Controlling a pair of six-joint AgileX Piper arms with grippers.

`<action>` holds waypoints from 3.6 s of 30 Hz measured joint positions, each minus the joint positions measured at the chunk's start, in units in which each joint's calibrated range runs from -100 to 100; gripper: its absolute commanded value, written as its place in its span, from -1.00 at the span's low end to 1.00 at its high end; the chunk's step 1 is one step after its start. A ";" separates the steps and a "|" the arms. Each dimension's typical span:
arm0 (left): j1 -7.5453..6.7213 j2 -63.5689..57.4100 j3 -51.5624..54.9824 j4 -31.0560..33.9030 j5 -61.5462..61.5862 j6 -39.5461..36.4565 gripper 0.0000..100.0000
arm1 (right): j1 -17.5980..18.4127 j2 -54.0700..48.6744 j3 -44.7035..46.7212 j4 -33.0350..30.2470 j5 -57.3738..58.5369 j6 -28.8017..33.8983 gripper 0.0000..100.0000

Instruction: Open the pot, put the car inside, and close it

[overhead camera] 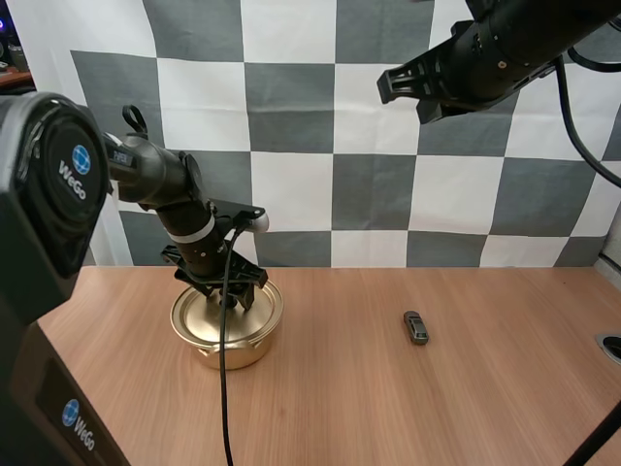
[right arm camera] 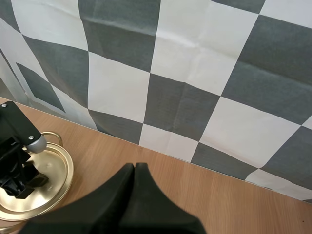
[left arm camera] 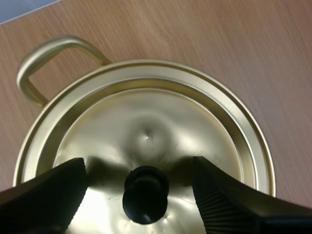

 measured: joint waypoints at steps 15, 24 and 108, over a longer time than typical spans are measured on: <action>0.00 0.00 0.00 1.28 1.14 -2.32 -0.97 | 0.00 0.00 0.00 0.79 0.00 0.00 -1.00; 0.00 -3.06 -2.84 0.65 5.97 -2.52 -0.98 | 0.00 0.00 0.00 0.91 0.00 0.00 -1.00; 0.00 -48.41 -28.21 -2.32 28.10 -4.75 -1.00 | 0.00 39.50 33.38 -12.90 -38.24 -1.64 1.00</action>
